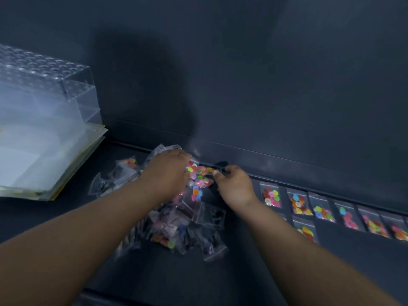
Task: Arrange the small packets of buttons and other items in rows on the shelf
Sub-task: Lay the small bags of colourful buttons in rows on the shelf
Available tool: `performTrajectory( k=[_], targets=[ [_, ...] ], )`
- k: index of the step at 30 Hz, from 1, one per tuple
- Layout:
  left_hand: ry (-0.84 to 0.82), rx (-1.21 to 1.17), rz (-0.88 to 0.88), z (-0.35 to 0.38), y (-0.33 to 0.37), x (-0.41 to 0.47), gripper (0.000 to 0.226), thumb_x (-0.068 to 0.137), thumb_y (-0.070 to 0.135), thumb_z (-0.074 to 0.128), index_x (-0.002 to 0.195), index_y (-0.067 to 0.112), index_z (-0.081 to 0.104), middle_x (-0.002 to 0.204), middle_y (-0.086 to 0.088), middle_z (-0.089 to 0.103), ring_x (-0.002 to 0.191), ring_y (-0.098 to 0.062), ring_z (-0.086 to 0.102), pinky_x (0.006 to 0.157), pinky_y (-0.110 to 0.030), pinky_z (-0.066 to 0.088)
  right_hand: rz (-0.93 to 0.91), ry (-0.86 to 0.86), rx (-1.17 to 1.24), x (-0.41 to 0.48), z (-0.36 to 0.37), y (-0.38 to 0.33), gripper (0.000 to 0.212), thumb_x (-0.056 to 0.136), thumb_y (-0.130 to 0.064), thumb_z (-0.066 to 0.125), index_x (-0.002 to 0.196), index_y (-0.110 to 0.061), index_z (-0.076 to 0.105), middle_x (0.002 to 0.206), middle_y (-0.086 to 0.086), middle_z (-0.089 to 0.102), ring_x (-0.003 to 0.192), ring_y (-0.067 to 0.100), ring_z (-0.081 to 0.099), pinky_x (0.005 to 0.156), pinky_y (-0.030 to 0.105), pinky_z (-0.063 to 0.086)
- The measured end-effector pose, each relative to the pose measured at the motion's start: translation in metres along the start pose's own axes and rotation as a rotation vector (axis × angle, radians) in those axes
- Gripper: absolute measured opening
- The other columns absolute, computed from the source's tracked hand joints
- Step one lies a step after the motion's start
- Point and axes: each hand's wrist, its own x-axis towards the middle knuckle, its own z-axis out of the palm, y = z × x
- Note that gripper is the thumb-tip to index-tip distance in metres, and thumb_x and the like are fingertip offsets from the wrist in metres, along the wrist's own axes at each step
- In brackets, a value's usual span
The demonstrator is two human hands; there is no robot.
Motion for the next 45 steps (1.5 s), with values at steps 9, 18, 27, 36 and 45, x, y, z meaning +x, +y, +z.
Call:
performTrajectory(
  k=[9,18,27,36,45],
  targets=[
    [-0.122,0.106,-0.061,0.008,-0.012,0.039,0.04,0.089,0.041,0.053,0.121,0.016,0.056,0.121,-0.008,0.051,0.114,-0.029,0.045,0.093,-0.037,0.039,0.177,-0.065,0.125,0.029,0.011,-0.016,0.026,0.073,-0.015,0.071,0.053,-0.009,0.056,0.054,0.013,0.057,0.053,0.026,0.057,0.064,0.042,0.054],
    [0.037,-0.243,-0.164,0.001,-0.004,0.036,0.007,0.082,0.016,0.062,0.078,0.022,0.064,0.091,0.004,0.065,0.092,-0.019,0.058,0.069,-0.025,0.034,0.014,-0.057,0.322,0.013,0.005,-0.01,0.027,0.084,-0.003,0.061,0.062,-0.018,0.056,0.058,-0.002,0.056,0.056,0.011,0.048,0.055,0.022,0.042],
    [0.112,-0.897,-0.301,-0.022,0.032,0.023,0.025,0.075,-0.004,0.068,0.093,0.012,0.06,0.084,-0.005,0.067,0.074,-0.016,0.06,0.07,-0.029,0.049,0.0,-0.112,0.664,-0.014,-0.033,-0.009,0.025,0.091,-0.001,0.053,0.071,-0.016,0.054,0.072,0.002,0.062,0.072,0.015,0.059,0.072,0.029,0.052],
    [-0.021,-1.233,-0.344,-0.016,0.141,-0.002,0.016,0.084,-0.004,0.059,0.086,0.012,0.062,0.073,-0.006,0.065,0.059,-0.014,0.059,0.057,-0.024,0.05,0.003,-0.076,0.683,-0.047,-0.126,0.055,0.022,0.093,-0.007,0.054,0.074,-0.017,0.058,0.063,0.0,0.056,0.057,0.012,0.05,0.059,0.027,0.048],
    [-0.096,-0.943,-0.258,0.043,0.276,-0.013,0.025,0.082,0.0,0.058,0.081,0.025,0.058,0.081,-0.002,0.067,0.064,-0.015,0.059,0.06,-0.029,0.048,0.051,0.079,0.334,-0.07,-0.234,0.162,0.011,0.086,0.0,0.058,0.078,-0.007,0.06,0.062,0.006,0.058,0.055,0.016,0.052,0.06,0.032,0.051]
  ],
)
